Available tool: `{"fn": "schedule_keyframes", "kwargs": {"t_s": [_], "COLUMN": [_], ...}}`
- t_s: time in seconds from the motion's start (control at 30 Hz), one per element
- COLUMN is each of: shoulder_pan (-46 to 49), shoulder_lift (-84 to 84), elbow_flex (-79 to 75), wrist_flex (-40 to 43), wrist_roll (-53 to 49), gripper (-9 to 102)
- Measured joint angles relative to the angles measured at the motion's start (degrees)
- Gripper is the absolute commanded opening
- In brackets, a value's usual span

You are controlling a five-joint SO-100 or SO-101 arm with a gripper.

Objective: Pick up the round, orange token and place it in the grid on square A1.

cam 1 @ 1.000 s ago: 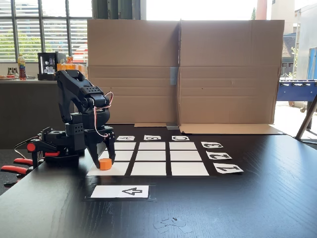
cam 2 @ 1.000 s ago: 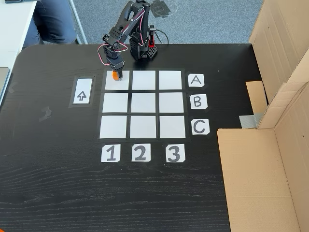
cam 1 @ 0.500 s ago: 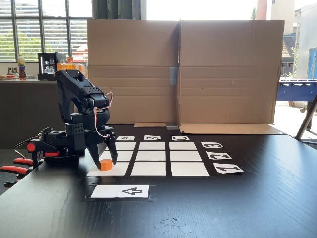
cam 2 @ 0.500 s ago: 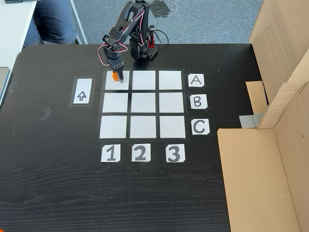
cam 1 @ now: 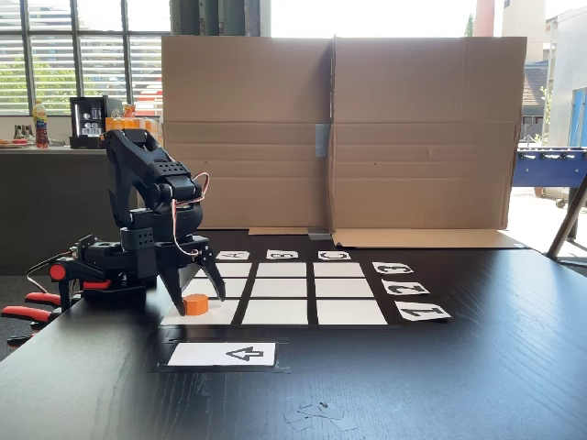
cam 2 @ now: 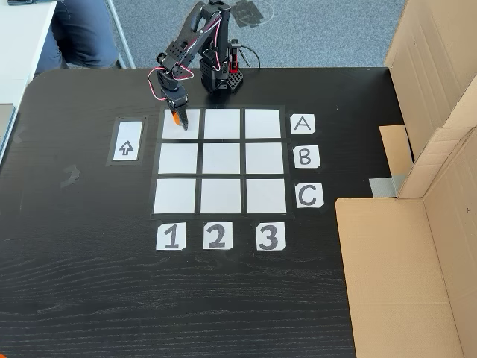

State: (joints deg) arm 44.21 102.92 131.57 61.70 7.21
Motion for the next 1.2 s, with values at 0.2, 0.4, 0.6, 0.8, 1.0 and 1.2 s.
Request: {"fn": "schedule_keyframes", "kwargs": {"t_s": [0.2, 0.4, 0.6, 0.8, 1.0, 1.2], "shoulder_pan": [3.5, 8.2, 15.7, 25.9, 36.0, 44.8], "shoulder_lift": [2.0, 6.6, 12.3, 19.8, 26.6, 33.8], "elbow_flex": [-6.9, -16.5, -23.6, -25.9, -25.9, -21.0], "wrist_flex": [0.0, 0.1, 0.1, 0.2, 4.7, 11.9], "wrist_roll": [0.1, 0.1, 0.1, -2.3, -3.1, -6.0], "gripper": [32, 32, 32, 32, 31, 28]}}
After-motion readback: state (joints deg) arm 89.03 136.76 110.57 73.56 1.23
